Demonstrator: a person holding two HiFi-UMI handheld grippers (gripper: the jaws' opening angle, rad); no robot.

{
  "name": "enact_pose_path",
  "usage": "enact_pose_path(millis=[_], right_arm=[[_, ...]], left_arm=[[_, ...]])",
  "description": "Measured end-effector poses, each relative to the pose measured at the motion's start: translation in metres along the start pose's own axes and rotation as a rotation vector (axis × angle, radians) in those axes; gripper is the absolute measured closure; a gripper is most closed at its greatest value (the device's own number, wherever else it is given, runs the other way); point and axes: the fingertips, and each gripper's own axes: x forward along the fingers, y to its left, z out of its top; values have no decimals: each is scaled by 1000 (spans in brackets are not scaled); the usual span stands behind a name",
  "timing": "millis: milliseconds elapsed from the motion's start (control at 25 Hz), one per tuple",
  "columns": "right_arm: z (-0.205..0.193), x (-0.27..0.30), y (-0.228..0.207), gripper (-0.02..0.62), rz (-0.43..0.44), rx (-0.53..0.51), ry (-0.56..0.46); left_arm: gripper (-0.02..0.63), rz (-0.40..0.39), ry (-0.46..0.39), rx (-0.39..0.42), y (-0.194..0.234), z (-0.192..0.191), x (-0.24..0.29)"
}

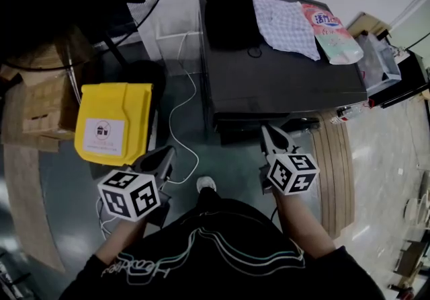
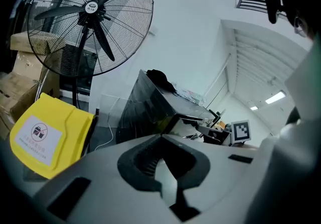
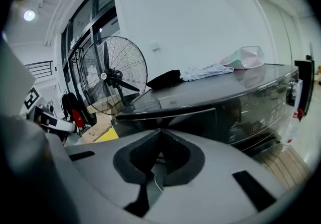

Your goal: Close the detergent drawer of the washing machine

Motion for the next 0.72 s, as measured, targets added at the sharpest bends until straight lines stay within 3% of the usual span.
enact_pose_path(millis=[720], right_arm=[[2,6,0,569,-1,-11,9]], left_arm=[[580,-25,11,0,12,18,26]])
